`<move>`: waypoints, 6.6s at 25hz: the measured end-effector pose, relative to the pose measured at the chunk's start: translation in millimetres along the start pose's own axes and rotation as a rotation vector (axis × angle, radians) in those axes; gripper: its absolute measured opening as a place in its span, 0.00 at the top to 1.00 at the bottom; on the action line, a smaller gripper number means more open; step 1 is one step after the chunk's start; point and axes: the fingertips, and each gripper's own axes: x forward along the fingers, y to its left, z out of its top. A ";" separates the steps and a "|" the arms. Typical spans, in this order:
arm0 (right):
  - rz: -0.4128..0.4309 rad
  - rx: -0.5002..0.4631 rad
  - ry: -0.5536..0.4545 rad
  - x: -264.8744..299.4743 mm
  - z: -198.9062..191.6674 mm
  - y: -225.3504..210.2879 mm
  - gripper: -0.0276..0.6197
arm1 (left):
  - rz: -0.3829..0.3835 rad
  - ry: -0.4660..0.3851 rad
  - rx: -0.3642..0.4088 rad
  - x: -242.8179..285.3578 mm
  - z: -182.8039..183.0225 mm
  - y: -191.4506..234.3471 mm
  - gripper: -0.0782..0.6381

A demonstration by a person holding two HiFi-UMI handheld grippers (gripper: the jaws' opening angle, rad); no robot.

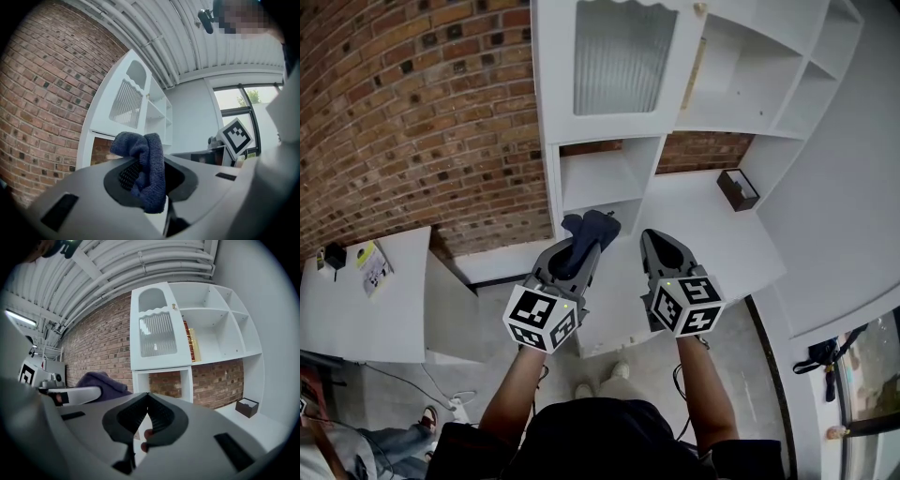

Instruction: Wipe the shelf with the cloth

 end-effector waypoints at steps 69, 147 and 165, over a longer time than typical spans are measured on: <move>0.090 0.022 0.049 144.8 -2.2 -213.9 0.93 | 0.149 0.352 -0.070 295.5 -161.6 91.5 0.79; 0.298 0.003 0.089 190.3 -17.1 -136.6 0.93 | 0.620 0.570 0.008 170.0 -192.6 206.6 0.79; 0.267 -0.001 0.090 187.0 -20.4 -146.1 0.93 | 0.600 0.619 0.073 184.7 -195.5 205.7 0.79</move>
